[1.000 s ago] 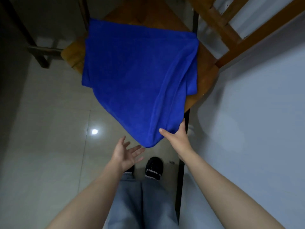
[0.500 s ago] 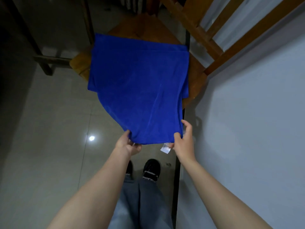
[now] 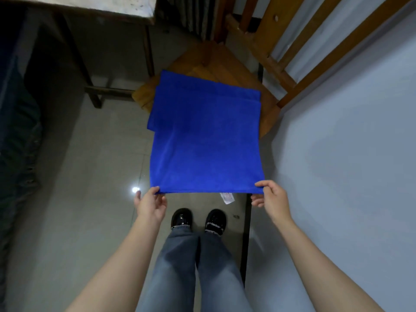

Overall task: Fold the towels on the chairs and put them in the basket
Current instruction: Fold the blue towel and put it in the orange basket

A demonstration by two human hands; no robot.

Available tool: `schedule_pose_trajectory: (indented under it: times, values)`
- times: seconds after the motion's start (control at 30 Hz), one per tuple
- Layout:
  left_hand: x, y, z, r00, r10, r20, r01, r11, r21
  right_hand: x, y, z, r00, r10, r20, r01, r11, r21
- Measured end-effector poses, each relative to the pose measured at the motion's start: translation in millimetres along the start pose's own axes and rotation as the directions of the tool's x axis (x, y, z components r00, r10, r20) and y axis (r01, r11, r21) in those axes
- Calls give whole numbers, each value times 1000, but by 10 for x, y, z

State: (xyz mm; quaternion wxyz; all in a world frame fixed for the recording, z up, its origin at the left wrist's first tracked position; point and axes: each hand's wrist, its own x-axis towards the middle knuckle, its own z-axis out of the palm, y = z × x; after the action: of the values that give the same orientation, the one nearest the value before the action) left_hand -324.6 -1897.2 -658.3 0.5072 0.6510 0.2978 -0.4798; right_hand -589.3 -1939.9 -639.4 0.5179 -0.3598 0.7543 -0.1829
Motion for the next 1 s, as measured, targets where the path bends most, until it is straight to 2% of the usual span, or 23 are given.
schedule_pose_trajectory:
  times: [0.07, 0.2, 0.27, 0.3, 0.33, 0.4, 0.43, 0.47, 0.53, 0.63, 0.73, 0.8, 0.87, 0.93, 1.0]
  values:
    - [-150, 97, -86, 987, 138, 79, -143, 988, 61, -132, -48, -60, 999, -29, -15, 29, 999, 21]
    - [-630, 410, -340, 941, 282, 185, -309, 941, 139, -605, -384, -297, 995, -96, -32, 99, 989, 113]
    - [-816, 551, -440, 887, 367, 282, -448, 832, 326, -763, -508, -405, 988, -150, -23, 152, 981, 119]
    - [-955, 625, -481, 850, 412, 329, -525, 711, 467, -873, -603, -458, 985, -171, -14, 171, 982, 77]
    - [-1028, 660, -521, 802, 467, 371, -592, 544, 595, -939, -656, -496, 982, -189, -8, 189, 982, 29]
    - [-1165, 773, -544, 638, 605, 476, -674, 139, 726, -1011, -767, -565, 971, -240, 4, 240, 970, -43]
    - [-1244, 857, -526, 538, 654, 532, -691, -19, 722, -1048, -861, -585, 965, -262, 6, 262, 963, -61]
    - [-1333, 954, -487, 464, 675, 573, -695, -123, 708, -1077, -961, -601, 958, -287, 0, 287, 955, -72]
    - [-1432, 1131, -396, 414, 695, 588, -664, -211, 717, -1082, -1115, -626, 947, -321, -28, 318, 945, -76]
    - [-1580, 1388, -381, 387, 737, 554, -629, -229, 743, -1161, -1318, -703, 936, -346, -67, 345, 938, -26]
    - [-1659, 1557, -475, 433, 640, 634, -693, -213, 689, -1264, -1346, -793, 944, -325, -64, 326, 945, 11]
    - [-1700, 1656, -587, 498, 495, 712, -800, -56, 598, -1335, -1310, -876, 952, -297, -75, 299, 954, 16]
    - [-1764, 1744, -694, 541, 382, 750, -828, 83, 555, -1407, -1292, -966, 957, -285, -54, 287, 958, 18]
    - [-1795, 1827, -768, 565, 331, 756, -823, 157, 546, -1463, -1311, -1045, 958, -288, -8, 287, 958, -9]
    - [-1795, 1915, -829, 588, 313, 746, -809, 245, 534, -1520, -1367, -1125, 954, -301, -22, 300, 954, -21]
